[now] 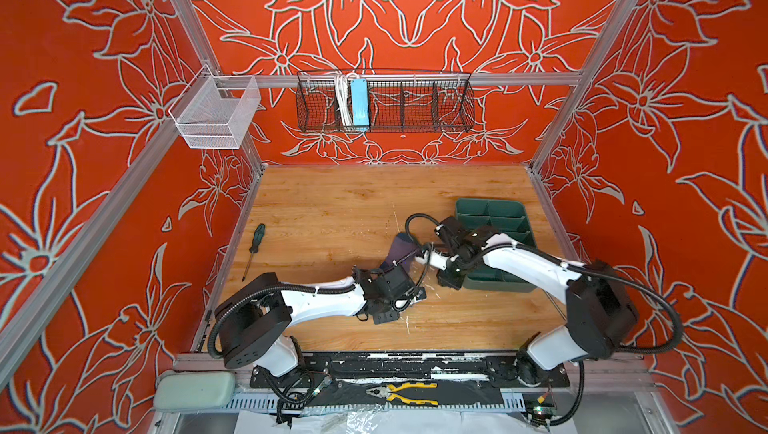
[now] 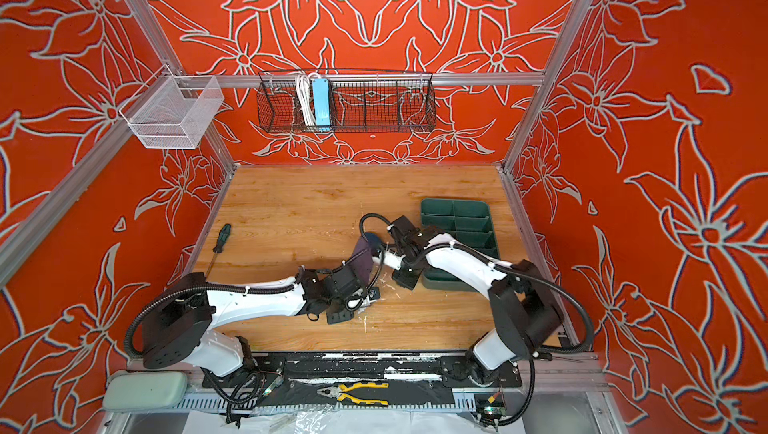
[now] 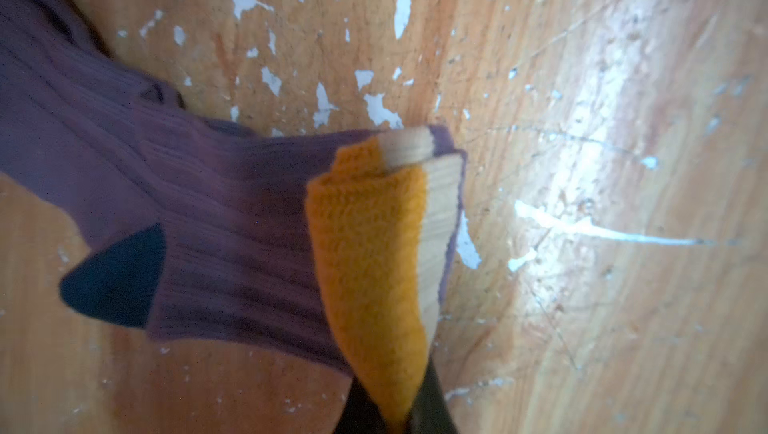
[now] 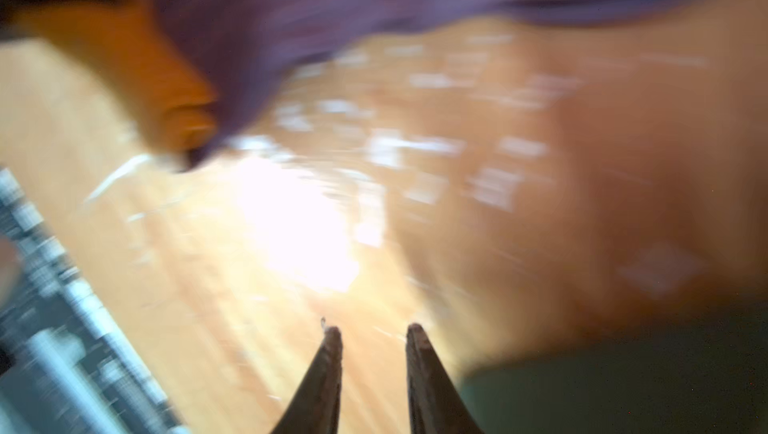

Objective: Roll the socks

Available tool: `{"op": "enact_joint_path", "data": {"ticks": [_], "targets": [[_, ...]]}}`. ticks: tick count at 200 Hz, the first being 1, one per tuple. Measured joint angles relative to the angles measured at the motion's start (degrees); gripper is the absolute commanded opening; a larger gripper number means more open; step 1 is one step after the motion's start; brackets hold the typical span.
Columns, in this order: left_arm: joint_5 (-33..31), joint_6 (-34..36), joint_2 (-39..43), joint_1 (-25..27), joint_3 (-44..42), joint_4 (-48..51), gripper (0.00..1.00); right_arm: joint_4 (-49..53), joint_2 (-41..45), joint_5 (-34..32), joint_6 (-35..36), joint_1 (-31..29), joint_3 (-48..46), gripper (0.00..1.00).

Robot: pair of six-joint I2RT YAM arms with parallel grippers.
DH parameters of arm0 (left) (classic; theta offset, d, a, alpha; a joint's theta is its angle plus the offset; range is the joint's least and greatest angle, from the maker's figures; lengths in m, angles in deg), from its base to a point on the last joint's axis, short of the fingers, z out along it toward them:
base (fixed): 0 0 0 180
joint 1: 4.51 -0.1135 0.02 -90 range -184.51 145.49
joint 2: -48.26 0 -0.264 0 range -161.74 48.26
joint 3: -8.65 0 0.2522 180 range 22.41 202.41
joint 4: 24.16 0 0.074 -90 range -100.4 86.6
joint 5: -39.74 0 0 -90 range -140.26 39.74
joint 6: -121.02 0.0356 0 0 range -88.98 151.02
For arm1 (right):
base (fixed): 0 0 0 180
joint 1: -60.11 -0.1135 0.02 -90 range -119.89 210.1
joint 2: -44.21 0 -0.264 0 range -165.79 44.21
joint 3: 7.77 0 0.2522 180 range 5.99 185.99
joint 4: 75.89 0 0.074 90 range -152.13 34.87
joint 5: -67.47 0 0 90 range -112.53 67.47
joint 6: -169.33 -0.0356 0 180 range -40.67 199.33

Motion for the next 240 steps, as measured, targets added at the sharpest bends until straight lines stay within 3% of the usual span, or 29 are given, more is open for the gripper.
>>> {"op": "enact_joint_path", "data": {"ticks": [40, 62, 77, 101, 129, 152, 169, 240], "targets": [[12.24, 0.81, -5.84, -5.84, 7.43, 8.44, 0.0, -5.81, 12.94, -13.84, -4.48, 5.81, -1.64, 0.3], [18.6, 1.38, -10.56, -8.7, 12.37, 13.53, 0.0, -8.92, 19.32, -16.68, -3.89, 6.19, -3.69, 0.3], [22.97, 1.53, -14.05, -10.47, 15.89, 16.72, 0.0, -9.6, 24.04, -12.96, -1.36, 6.23, -4.76, 0.3], [28.44, 1.53, -18.29, -12.92, 19.87, 20.63, 0.0, -8.98, 31.15, 0.39, 7.13, 4.66, -6.56, 0.38], [32.17, 1.55, -21.31, -14.75, 22.64, 23.96, 0.0, -8.9, 35.54, 5.84, 14.51, -7.72, -11.78, 0.45], [34.12, 1.66, -23.65, -15.23, 24.9, 26.23, 0.0, -9.6, 31.61, 5.27, 17.4, -17.31, -14.27, 0.48], [35.08, 1.66, -24.87, -15.3, 26.14, 27.47, 0.0, -12.24, 25.46, 3.02, 18.82, -21.18, -15.28, 0.5], [36.39, 1.66, -26.32, -15.87, 27.45, 29.16, 0.0, -28.28, 5.31, -3.43, 23.56, -24.09, -16.83, 0.49]]}}
